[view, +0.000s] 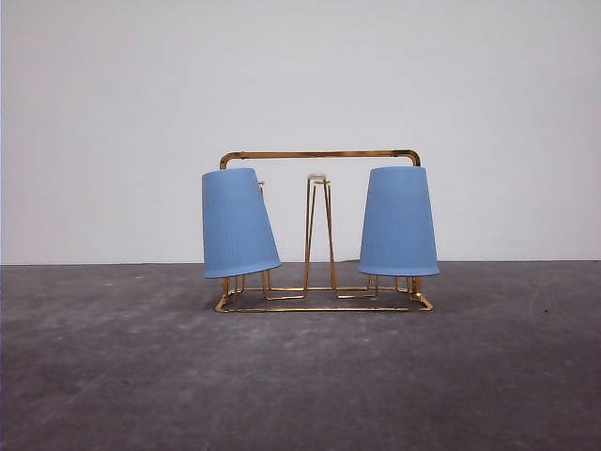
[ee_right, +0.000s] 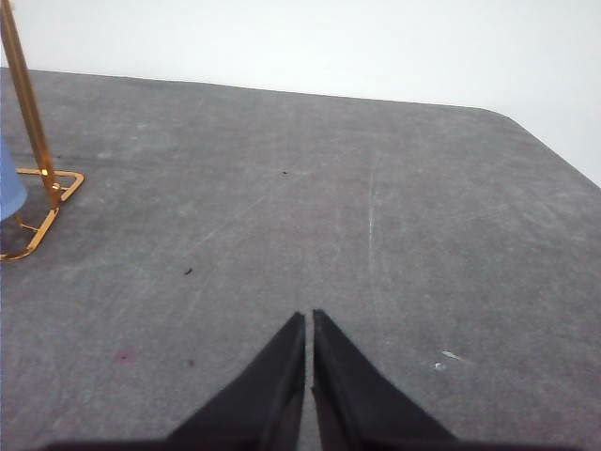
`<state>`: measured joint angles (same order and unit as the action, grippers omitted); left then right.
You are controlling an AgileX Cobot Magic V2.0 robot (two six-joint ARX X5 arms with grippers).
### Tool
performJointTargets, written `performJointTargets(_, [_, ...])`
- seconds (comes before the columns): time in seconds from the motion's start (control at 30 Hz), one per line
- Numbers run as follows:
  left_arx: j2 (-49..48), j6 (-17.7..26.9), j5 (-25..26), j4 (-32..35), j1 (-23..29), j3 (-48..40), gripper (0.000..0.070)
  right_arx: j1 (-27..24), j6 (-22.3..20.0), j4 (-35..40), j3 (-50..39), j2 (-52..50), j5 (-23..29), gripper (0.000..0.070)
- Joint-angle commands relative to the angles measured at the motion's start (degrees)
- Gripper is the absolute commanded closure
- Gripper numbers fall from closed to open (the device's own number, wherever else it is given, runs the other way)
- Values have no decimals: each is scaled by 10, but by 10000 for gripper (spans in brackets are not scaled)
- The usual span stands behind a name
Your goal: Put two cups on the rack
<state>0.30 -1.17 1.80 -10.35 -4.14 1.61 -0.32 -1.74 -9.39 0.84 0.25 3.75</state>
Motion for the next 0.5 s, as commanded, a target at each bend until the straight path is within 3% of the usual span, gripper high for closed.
performJointTargets(0.0, [-1,-4,0,-4,0,-8,674,1,-2,6,-1,0,2,689])
performJointTargets(0.47, [-1,-4,0,-4,0,-8,674,1,-2,6,-1,0,2,689])
